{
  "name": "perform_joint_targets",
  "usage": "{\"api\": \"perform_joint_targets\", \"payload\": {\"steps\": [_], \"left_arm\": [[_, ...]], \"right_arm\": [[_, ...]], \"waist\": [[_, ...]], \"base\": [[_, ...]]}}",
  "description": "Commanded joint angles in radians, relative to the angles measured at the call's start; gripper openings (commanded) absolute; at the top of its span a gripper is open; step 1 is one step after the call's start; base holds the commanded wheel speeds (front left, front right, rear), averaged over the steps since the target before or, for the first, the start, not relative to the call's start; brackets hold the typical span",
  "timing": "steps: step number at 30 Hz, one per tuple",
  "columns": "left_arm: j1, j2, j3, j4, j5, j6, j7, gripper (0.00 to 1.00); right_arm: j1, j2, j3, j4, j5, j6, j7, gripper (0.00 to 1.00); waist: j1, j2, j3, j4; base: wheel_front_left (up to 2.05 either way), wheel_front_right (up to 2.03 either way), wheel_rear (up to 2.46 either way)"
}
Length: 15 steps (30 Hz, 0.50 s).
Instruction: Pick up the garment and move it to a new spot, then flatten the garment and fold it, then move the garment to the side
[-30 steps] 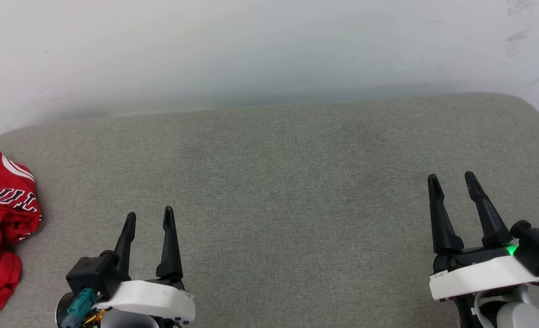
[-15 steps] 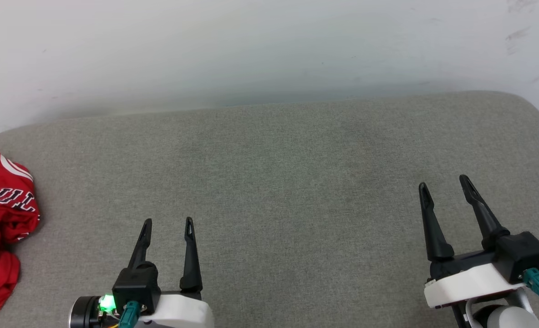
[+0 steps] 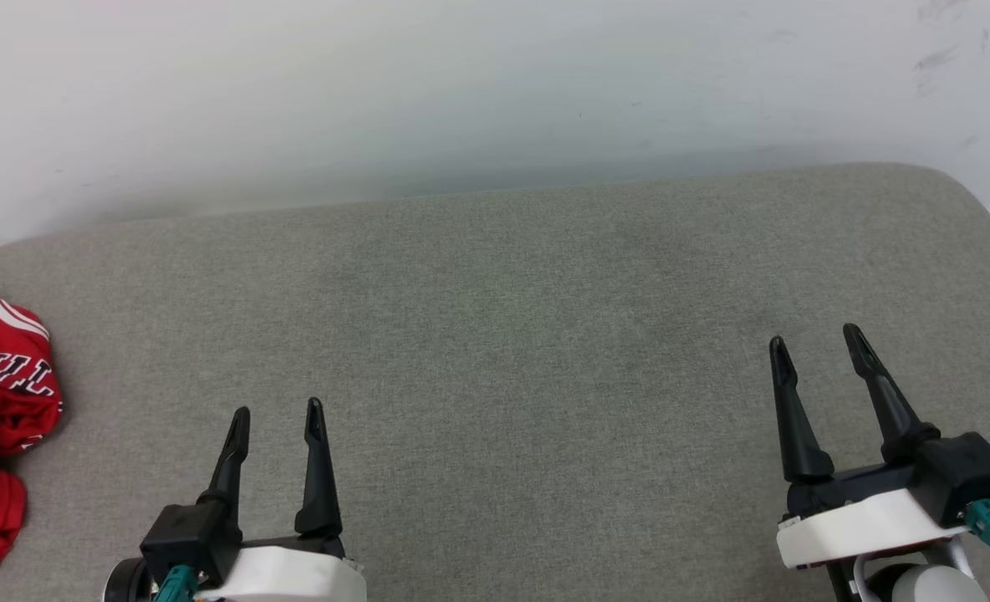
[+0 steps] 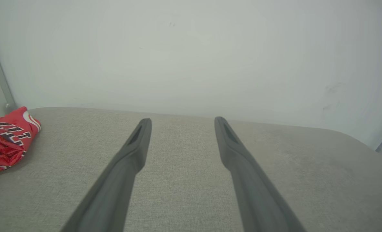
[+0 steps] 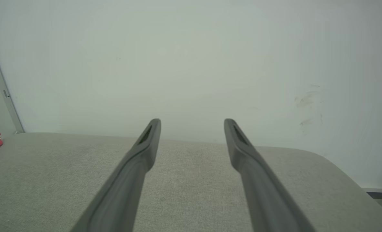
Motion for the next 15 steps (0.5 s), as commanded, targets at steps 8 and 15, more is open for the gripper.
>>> {"api": "perform_joint_targets", "payload": {"steps": [8,15], "left_arm": [[0.047,-0.081,0.106,0.019,0.121,-0.177,-0.022,1.00],[0.055,-0.104,0.117,0.030,0.217,-0.213,-0.036,1.00]], "right_arm": [[0.012,0.000,0.019,0.028,-0.004,0.000,-0.025,1.00],[0.015,0.000,0.027,0.044,-0.014,0.000,-0.037,1.00]], "waist": [[-0.0001,0.0000,-0.003,-0.009],[-0.0001,0.0000,-0.002,-0.012]], "base": [[0.00,0.00,0.00],[0.00,0.00,0.00]]}}
